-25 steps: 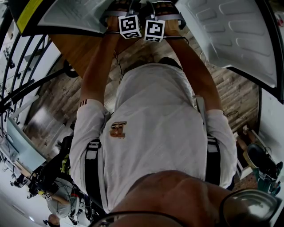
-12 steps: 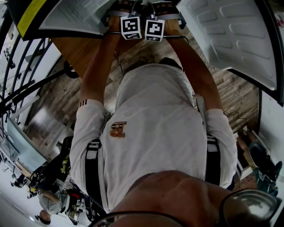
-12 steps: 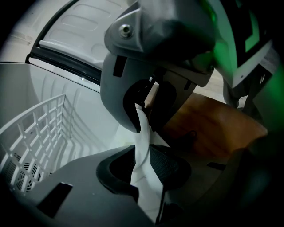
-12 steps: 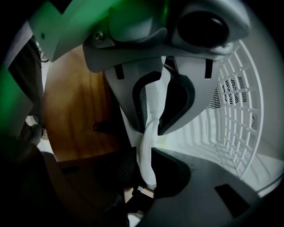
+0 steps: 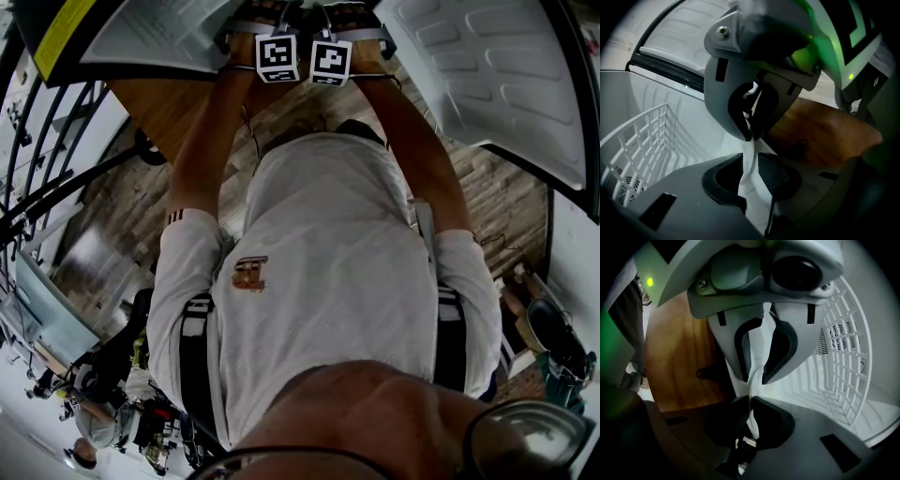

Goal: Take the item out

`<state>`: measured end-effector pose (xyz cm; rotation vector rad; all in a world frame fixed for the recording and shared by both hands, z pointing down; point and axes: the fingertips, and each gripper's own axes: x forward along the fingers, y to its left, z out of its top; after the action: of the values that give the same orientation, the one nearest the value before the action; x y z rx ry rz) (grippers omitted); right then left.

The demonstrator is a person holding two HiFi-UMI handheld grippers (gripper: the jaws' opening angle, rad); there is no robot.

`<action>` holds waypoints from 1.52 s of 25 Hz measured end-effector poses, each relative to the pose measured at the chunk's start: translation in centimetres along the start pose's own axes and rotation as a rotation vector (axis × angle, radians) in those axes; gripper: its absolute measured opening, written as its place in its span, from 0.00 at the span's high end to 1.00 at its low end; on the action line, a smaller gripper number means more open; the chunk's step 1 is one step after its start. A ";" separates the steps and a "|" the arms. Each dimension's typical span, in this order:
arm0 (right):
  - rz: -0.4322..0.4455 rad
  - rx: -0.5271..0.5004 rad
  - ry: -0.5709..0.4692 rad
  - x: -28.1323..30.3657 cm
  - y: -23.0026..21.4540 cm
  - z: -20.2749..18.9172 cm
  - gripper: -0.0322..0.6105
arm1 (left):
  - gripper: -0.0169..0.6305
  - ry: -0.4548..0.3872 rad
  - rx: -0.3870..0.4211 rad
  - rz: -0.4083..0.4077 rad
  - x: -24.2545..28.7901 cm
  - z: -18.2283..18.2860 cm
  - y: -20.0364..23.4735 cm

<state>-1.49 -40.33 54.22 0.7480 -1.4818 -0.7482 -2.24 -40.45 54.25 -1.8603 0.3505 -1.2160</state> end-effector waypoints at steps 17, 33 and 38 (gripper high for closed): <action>-0.089 0.030 -0.037 -1.0 -2.0 0.4 0.89 | 0.92 0.014 0.040 0.154 -0.1 0.4 1.7; -0.127 0.021 -0.045 -0.8 -2.6 0.6 0.89 | 0.93 -0.028 0.037 0.190 -0.8 1.4 1.9; -0.151 0.021 -0.056 -1.4 -3.0 0.7 0.89 | 0.93 -0.009 0.059 0.211 -1.2 1.5 2.0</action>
<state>-2.06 -40.91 51.00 0.8679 -1.4973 -0.8745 -1.16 -40.08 51.75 -1.7303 0.4886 -1.0632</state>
